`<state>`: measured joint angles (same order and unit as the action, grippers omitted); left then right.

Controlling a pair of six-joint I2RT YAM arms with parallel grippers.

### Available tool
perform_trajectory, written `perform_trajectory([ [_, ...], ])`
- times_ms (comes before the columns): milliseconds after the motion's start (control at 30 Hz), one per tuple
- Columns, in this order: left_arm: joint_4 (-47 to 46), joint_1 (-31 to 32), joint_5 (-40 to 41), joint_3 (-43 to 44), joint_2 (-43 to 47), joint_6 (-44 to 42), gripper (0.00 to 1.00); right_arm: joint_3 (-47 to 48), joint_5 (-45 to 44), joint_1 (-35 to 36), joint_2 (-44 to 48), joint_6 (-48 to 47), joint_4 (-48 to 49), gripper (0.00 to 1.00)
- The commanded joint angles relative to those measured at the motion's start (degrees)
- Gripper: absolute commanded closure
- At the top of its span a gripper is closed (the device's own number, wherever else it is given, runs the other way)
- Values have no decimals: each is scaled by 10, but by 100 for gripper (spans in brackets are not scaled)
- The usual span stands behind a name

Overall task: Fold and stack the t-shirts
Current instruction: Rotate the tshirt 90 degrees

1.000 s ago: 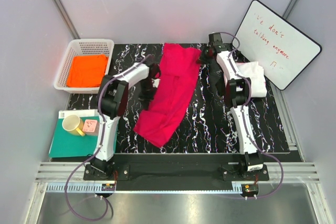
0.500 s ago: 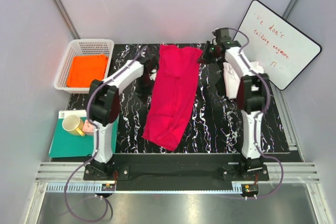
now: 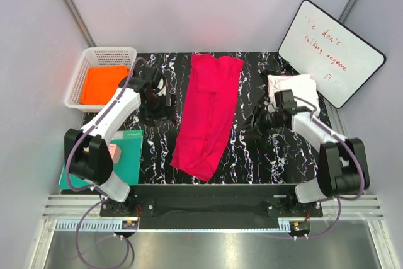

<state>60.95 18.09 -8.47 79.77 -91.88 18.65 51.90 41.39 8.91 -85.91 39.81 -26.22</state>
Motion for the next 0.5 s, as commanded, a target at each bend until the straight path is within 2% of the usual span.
perform_trajectory([
  [0, -44, 2, -61, -56, 54, 44, 1, -68, 24, 43, 102, 22, 23, 34],
  [133, -50, 6, -72, -94, 85, 58, 1, -129, 17, 91, 130, 43, 25, 17],
  [233, -50, 13, -58, -118, 92, 53, 1, -160, 7, 133, 128, 68, 50, 8],
  [467, -43, 16, -50, -145, 89, 39, 1, -189, -5, 232, 66, 151, 166, 4],
])
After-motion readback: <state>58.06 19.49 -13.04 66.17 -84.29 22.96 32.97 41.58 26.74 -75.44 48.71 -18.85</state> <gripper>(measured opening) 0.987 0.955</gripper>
